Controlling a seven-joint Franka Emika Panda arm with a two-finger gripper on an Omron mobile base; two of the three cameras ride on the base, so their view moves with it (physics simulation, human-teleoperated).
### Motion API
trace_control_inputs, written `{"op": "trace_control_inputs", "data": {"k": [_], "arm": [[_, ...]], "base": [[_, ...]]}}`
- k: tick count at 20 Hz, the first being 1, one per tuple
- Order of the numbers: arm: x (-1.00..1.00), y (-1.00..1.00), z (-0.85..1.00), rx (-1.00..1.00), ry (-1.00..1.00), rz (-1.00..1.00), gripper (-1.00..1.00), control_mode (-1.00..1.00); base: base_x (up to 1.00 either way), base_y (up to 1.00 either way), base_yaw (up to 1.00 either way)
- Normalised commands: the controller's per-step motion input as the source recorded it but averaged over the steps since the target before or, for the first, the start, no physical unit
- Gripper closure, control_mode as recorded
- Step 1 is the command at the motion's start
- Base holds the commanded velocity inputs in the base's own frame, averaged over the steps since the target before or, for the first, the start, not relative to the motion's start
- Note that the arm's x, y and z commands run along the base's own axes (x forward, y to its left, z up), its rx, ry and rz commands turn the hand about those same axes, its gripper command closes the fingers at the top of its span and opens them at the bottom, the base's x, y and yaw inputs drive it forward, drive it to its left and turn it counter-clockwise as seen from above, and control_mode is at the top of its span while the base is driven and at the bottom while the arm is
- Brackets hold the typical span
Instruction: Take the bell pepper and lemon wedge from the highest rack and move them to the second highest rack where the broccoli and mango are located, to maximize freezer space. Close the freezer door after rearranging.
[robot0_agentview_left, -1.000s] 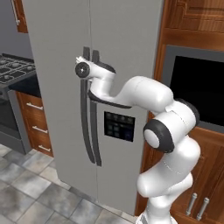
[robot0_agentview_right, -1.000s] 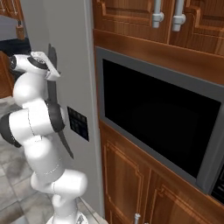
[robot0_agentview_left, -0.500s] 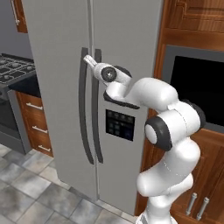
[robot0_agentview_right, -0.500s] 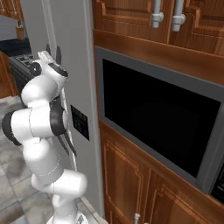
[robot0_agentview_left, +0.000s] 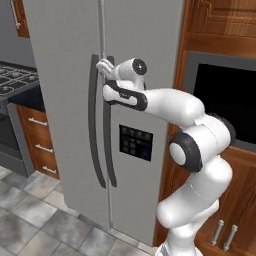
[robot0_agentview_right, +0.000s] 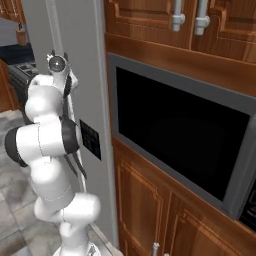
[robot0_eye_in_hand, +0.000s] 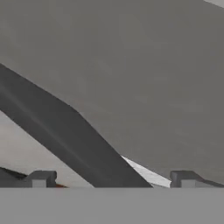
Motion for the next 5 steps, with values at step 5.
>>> {"op": "trace_control_inputs", "data": {"k": [5], "arm": [[0.48, -0.39, -0.06, 0.15, -0.01, 0.56, -1.0, -1.0]], "base": [[0.0, 0.0, 0.0]]}}
